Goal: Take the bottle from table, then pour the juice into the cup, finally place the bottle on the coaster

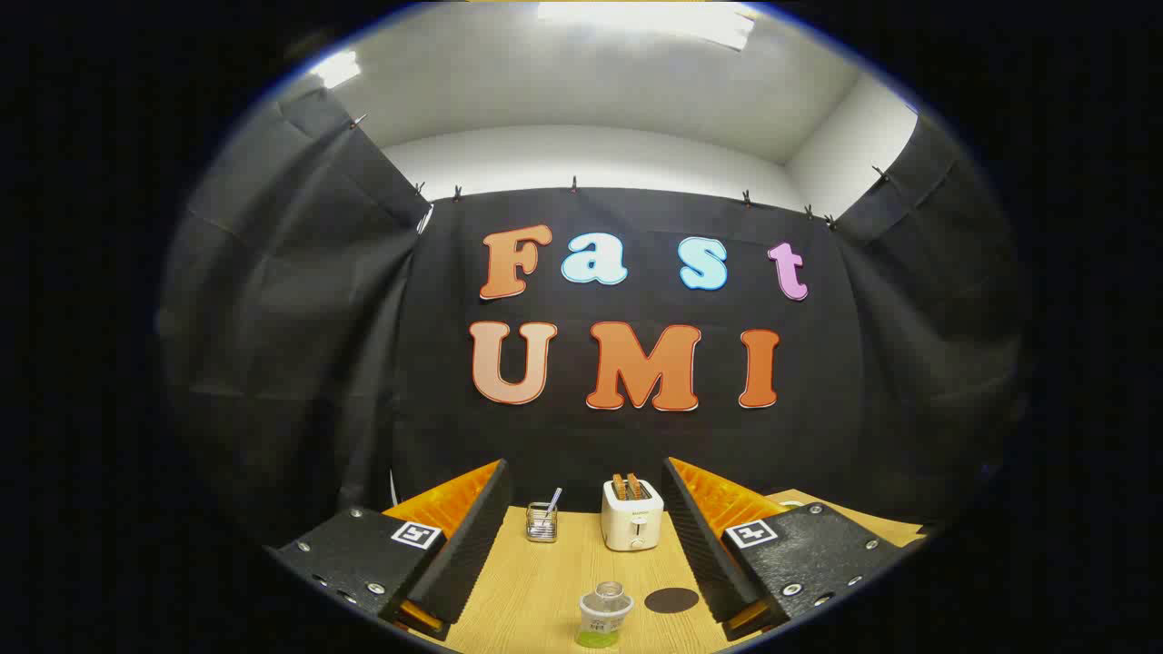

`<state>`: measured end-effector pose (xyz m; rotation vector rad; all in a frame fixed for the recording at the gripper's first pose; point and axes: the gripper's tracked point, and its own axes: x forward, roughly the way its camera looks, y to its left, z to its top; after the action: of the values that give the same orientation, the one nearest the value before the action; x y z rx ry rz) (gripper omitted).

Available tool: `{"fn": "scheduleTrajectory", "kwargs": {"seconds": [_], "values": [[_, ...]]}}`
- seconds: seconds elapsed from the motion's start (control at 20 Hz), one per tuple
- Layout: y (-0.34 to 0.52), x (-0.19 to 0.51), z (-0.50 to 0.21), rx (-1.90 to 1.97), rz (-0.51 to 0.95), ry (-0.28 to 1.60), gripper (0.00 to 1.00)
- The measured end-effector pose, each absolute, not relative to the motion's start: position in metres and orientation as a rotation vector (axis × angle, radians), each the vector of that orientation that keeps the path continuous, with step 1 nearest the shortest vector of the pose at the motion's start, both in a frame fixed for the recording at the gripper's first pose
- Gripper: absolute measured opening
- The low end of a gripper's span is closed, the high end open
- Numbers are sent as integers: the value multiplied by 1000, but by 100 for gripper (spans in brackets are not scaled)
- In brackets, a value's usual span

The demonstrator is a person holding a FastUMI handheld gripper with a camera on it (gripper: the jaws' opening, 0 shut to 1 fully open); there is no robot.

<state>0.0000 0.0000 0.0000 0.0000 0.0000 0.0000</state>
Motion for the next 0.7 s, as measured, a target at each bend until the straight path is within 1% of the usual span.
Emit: {"fn": "scheduleTrajectory", "kwargs": {"seconds": [0.7], "values": [[-5,0,2,-16,-12,-13,98]]}}
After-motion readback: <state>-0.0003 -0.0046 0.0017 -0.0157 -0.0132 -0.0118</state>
